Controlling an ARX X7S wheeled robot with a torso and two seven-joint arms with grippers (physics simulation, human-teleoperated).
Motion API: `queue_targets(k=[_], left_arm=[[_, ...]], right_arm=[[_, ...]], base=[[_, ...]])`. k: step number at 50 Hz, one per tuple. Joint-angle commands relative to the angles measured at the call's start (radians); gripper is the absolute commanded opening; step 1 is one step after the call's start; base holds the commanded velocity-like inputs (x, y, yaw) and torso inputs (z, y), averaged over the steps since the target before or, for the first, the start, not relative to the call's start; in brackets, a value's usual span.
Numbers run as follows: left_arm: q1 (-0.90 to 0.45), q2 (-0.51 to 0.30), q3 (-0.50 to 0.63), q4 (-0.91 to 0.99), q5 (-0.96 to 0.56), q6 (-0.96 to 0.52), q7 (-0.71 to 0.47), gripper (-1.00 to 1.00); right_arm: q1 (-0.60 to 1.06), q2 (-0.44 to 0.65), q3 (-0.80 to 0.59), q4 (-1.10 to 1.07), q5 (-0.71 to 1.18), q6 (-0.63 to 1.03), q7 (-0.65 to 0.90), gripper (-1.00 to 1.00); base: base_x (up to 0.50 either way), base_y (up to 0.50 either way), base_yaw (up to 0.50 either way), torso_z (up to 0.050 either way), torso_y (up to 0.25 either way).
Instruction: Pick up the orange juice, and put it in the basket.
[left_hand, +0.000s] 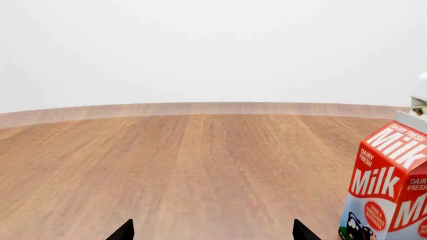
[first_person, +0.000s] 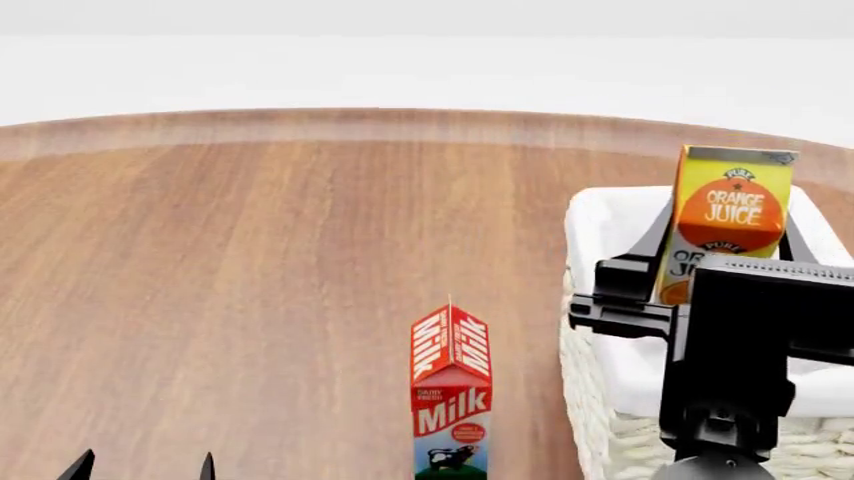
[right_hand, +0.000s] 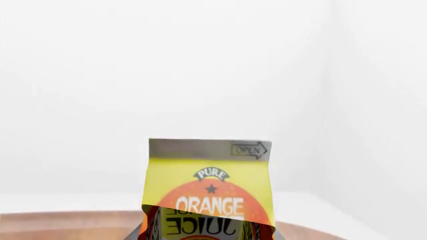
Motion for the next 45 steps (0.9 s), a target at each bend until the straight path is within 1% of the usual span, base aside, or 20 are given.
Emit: queue_targets(k=[1, 16, 30, 45], left_arm=[[-0.001, -0.002, 0.003, 0.0, -0.002, 0.001, -0.002, 1.0], [-0.002, -0.004, 0.006, -0.001, -0.004, 0.002, -0.005, 1.0], [-0.003, -0.006, 0.009, -0.001, -0.006, 0.003, -0.007, 1.0], [-0.004, -0.008, 0.012, -0.001, -0.008, 0.005, -0.01, 1.0]], right_arm=[[0.051, -0.019, -0.007, 0.081, -0.06, -0.008, -0.022, -1.0], [0.113, -0.05, -0.034, 0.174, -0.078, -0.004, -0.034, -1.0], [0.146, -0.074, -0.038, 0.266, -0.078, -0.028, -0.05, -1.0], [0.189, -0.104, -0.046, 0.412, -0.103, -0.078, -0.056, -1.0]], base=[[0.0, 0.0, 0.0, 0.0, 0.0], [0.0, 0.0, 0.0, 0.0, 0.001], [0.0, 0.0, 0.0, 0.001, 0.001], [0.0, 0.0, 0.0, 0.0, 0.001]])
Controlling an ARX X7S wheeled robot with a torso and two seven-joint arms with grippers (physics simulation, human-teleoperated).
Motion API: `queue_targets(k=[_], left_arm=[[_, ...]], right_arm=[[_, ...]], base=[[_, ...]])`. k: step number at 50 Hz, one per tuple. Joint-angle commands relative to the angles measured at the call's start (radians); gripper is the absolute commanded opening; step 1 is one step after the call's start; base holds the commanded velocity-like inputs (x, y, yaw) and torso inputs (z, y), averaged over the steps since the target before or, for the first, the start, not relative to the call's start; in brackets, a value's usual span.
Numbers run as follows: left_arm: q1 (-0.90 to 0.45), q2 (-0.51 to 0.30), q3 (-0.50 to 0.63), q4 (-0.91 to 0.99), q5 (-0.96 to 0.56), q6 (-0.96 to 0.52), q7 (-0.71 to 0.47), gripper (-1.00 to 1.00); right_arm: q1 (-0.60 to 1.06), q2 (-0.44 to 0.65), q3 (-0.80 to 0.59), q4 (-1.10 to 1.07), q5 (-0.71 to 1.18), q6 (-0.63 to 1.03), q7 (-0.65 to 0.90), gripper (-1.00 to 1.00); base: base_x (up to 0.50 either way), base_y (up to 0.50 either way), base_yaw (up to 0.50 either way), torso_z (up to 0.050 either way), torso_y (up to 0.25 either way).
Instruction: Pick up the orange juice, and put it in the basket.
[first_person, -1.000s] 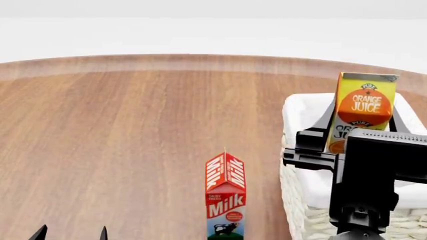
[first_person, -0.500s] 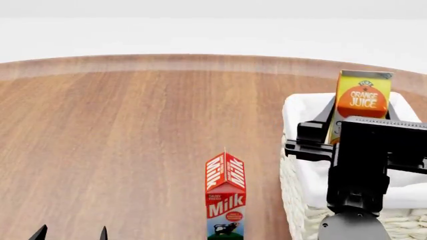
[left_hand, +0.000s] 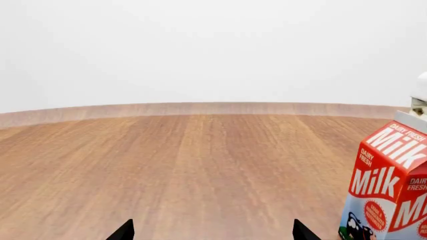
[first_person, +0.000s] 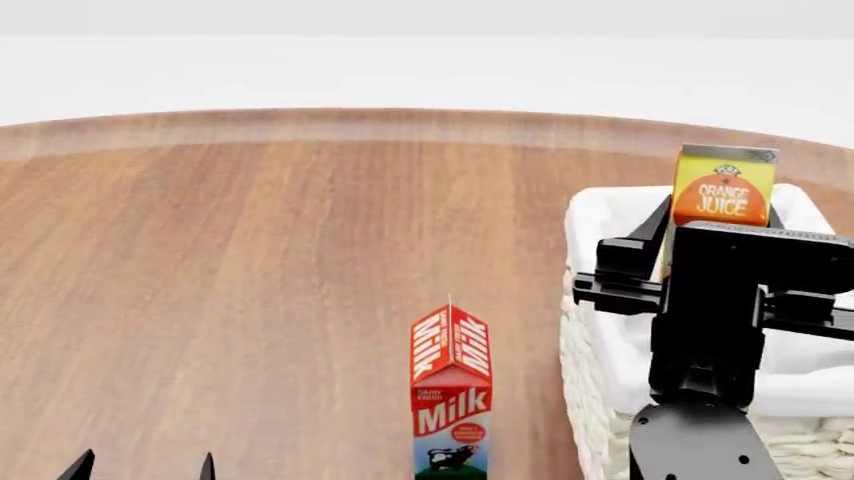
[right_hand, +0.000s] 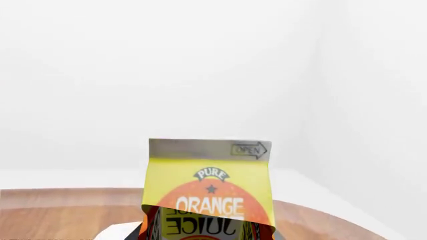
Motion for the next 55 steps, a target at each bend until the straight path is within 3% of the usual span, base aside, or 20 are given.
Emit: queue_targets(k=[1, 55], left_arm=[[-0.001, -0.002, 0.002, 0.0, -0.002, 0.001, -0.002, 1.0], [-0.004, -0.009, 0.013, -0.002, -0.009, 0.005, -0.011, 1.0]], right_arm=[[0.042, -0.021, -0.003, 0.09, -0.06, -0.025, -0.012, -1.0], [0.16, -0.088, -0.01, 0.45, -0.102, -0.177, -0.035, -1.0]], base=[[0.0, 0.0, 0.0, 0.0, 0.0], [0.0, 0.0, 0.0, 0.0, 0.001]])
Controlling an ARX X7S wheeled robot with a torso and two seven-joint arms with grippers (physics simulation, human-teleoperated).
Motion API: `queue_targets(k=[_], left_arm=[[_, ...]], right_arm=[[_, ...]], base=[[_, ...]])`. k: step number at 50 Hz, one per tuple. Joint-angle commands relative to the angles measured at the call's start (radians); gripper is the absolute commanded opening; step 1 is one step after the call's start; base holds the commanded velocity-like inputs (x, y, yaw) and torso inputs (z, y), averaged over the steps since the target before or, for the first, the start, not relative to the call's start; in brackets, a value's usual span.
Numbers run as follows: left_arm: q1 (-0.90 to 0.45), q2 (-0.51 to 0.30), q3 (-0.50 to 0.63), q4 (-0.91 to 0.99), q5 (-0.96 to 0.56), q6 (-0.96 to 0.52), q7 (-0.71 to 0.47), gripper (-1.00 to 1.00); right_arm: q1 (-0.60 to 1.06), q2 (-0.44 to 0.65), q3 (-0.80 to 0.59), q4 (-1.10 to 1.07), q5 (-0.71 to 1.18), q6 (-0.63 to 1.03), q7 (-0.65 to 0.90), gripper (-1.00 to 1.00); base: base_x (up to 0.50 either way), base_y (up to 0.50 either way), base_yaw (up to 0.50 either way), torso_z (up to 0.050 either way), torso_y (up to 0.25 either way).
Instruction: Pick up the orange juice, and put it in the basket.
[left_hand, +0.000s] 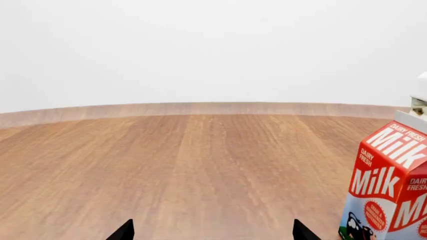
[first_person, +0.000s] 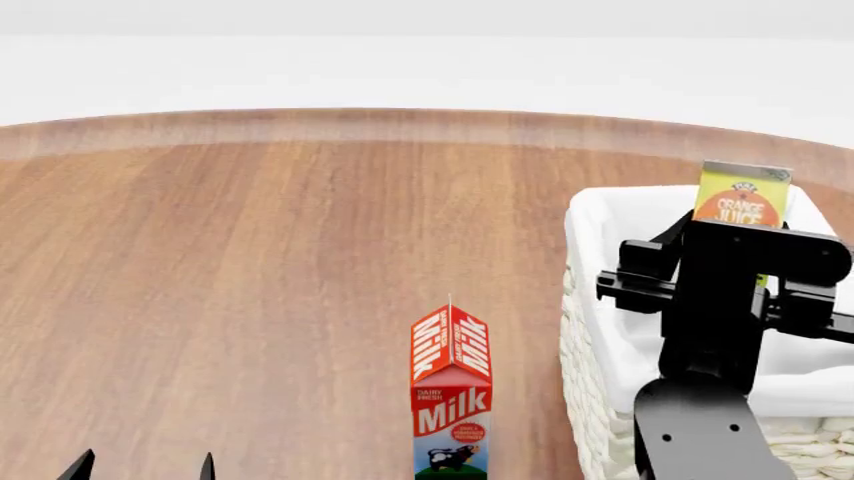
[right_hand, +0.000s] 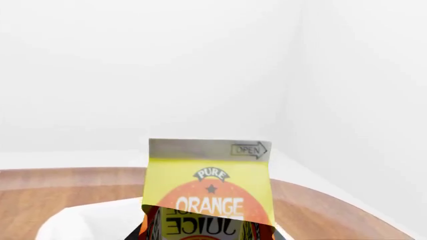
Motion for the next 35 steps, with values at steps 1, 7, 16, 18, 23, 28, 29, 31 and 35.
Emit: queue_targets(k=[1, 7, 16, 18, 23, 28, 29, 31, 35], left_arm=[[-0.001, -0.002, 0.002, 0.0, -0.002, 0.001, -0.002, 1.0], [-0.001, -0.002, 0.003, 0.0, -0.002, 0.001, -0.003, 1.0], [-0.002, -0.003, 0.005, -0.001, -0.004, 0.002, -0.004, 1.0], [-0.002, -0.004, 0.006, -0.001, -0.004, 0.002, -0.004, 1.0], [-0.002, -0.004, 0.007, -0.001, -0.004, 0.003, -0.005, 1.0], [-0.002, -0.005, 0.008, -0.001, -0.005, 0.003, -0.006, 1.0], [-0.002, -0.005, 0.008, -0.001, -0.005, 0.003, -0.006, 1.0], [-0.003, -0.005, 0.008, -0.001, -0.005, 0.003, -0.006, 1.0], [-0.003, -0.006, 0.009, -0.001, -0.006, 0.003, -0.007, 1.0]], right_arm=[[0.032, -0.01, -0.002, 0.042, -0.056, -0.019, -0.01, -1.0], [0.021, -0.006, -0.002, 0.018, -0.052, -0.002, -0.004, 1.0], [0.013, -0.002, -0.005, -0.013, -0.051, 0.015, 0.003, 1.0], [0.014, -0.002, -0.006, -0.012, -0.052, 0.016, 0.002, 1.0], [0.005, 0.0, -0.007, -0.037, -0.052, 0.021, 0.009, 1.0], [-0.028, 0.019, 0.002, -0.147, -0.03, 0.047, 0.013, 1.0], [-0.035, 0.022, 0.002, -0.169, -0.026, 0.055, 0.014, 1.0], [-0.051, 0.034, -0.001, -0.234, -0.023, 0.076, 0.021, 1.0], [-0.073, 0.055, 0.002, -0.341, -0.009, 0.114, 0.029, 1.0]], base=[[0.0, 0.0, 0.0, 0.01, 0.0], [0.0, 0.0, 0.0, 0.0, 0.0], [0.0, 0.0, 0.0, 0.0, 0.0], [0.0, 0.0, 0.0, 0.0, 0.0], [0.0, 0.0, 0.0, 0.0, 0.0], [0.0, 0.0, 0.0, 0.0, 0.0], [0.0, 0.0, 0.0, 0.0, 0.0], [0.0, 0.0, 0.0, 0.0, 0.0], [0.0, 0.0, 0.0, 0.0, 0.0]])
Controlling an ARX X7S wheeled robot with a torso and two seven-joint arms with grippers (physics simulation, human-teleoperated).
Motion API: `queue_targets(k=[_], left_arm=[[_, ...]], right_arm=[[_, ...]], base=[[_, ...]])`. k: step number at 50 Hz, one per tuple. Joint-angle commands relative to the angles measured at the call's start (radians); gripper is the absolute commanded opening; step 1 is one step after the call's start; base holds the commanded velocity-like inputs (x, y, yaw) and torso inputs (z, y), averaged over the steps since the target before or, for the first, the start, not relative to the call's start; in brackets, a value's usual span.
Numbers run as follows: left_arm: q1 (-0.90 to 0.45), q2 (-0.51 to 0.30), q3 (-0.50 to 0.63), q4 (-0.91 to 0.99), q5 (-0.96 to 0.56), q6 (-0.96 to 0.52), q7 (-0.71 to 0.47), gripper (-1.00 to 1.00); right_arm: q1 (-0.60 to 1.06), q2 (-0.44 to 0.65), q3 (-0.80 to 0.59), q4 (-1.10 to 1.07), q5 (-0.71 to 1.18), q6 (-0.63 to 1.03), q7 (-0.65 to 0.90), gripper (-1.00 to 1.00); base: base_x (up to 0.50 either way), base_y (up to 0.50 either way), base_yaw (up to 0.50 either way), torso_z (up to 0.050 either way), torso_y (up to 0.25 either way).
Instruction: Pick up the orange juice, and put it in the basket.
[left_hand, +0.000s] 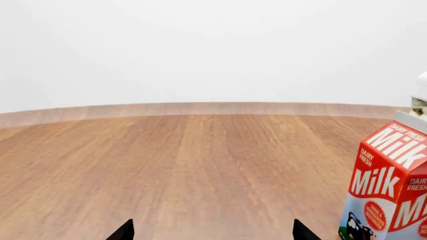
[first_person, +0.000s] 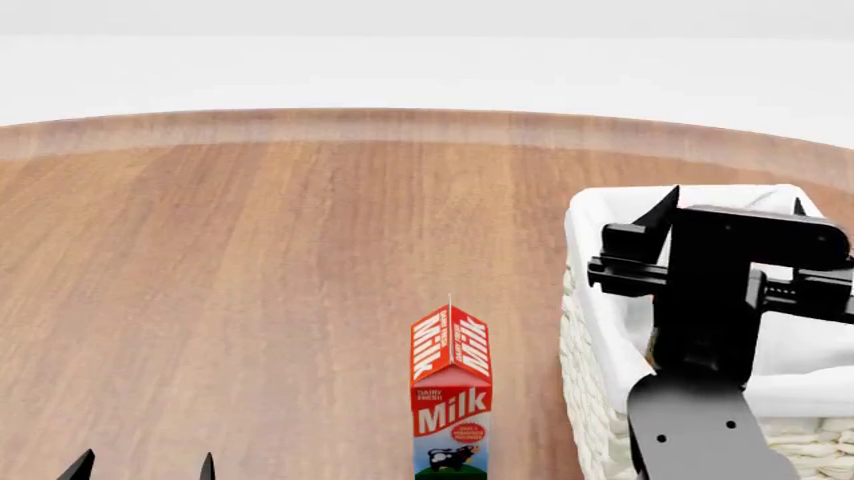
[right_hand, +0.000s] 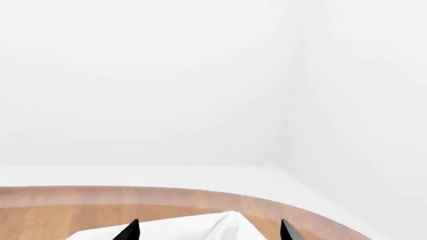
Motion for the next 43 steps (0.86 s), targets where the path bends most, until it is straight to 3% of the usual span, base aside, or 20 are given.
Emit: queue_targets(k=[1, 26, 43], left_arm=[[-0.001, -0.001, 0.002, 0.0, -0.001, 0.001, -0.002, 1.0], [-0.002, -0.005, 0.007, -0.001, -0.005, 0.003, -0.005, 1.0], [-0.003, -0.007, 0.01, -0.001, -0.007, 0.004, -0.008, 1.0]], right_arm=[[-0.053, 0.04, 0.004, -0.224, 0.026, 0.072, 0.017, 1.0], [-0.12, 0.101, 0.011, -0.494, 0.047, 0.148, 0.057, 1.0], [-0.135, 0.115, 0.005, -0.56, 0.042, 0.167, 0.072, 1.0]], base=[[0.0, 0.0, 0.0, 0.0, 0.0], [0.0, 0.0, 0.0, 0.0, 0.0], [0.0, 0.0, 0.0, 0.0, 0.0]])
